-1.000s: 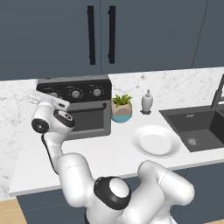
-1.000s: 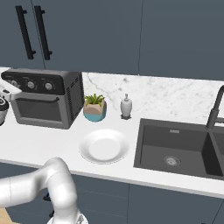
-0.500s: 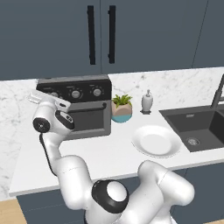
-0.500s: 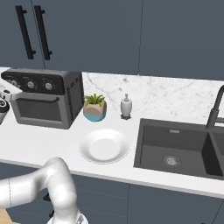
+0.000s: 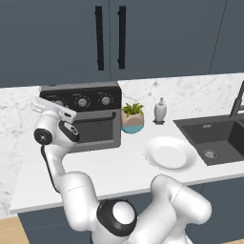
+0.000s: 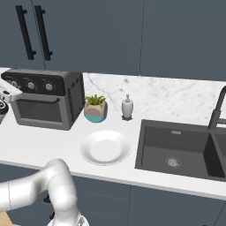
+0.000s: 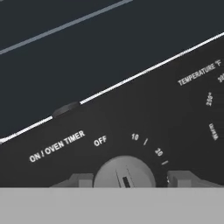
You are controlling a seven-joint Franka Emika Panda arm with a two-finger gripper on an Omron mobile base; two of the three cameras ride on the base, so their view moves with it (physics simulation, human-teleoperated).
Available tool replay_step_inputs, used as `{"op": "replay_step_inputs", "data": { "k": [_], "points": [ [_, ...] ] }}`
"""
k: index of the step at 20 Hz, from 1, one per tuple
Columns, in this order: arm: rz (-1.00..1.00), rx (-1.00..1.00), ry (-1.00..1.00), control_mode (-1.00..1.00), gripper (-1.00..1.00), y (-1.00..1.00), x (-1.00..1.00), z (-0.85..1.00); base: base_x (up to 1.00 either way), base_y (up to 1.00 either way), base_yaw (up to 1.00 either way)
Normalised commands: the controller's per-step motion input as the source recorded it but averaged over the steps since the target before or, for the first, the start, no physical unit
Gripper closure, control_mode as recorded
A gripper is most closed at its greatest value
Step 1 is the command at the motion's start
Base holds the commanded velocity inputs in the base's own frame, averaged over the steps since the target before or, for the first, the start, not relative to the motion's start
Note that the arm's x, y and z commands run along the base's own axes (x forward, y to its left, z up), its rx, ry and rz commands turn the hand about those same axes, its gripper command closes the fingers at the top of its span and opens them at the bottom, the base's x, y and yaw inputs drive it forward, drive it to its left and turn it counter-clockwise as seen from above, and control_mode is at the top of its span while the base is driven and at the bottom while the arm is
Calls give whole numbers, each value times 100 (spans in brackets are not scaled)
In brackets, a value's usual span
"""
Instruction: Pick up the kebab skewer and baguette bread, and place them inside the toaster oven. Close the toaster oven door and start by setting the timer.
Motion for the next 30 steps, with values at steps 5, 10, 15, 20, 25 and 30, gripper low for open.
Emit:
{"op": "replay_step_inputs", "data": {
  "k": [5, 10, 15, 20, 25, 30],
  "points": [
    [-17, 55, -7, -100, 100, 17, 0, -15, 0, 0, 0],
    [-11, 55, -6, -100, 100, 17, 0, -2, 0, 0, 0],
    [-1, 51, -9, -100, 100, 34, -12, -4, 0, 0, 0],
    [0, 41, -13, -100, 100, 57, -22, -2, 0, 0, 0],
    [0, 34, -10, -100, 100, 74, -10, 0, 0, 0, 0],
    [0, 34, -6, -100, 100, 71, -10, 0, 0, 0, 0]
  ]
}}
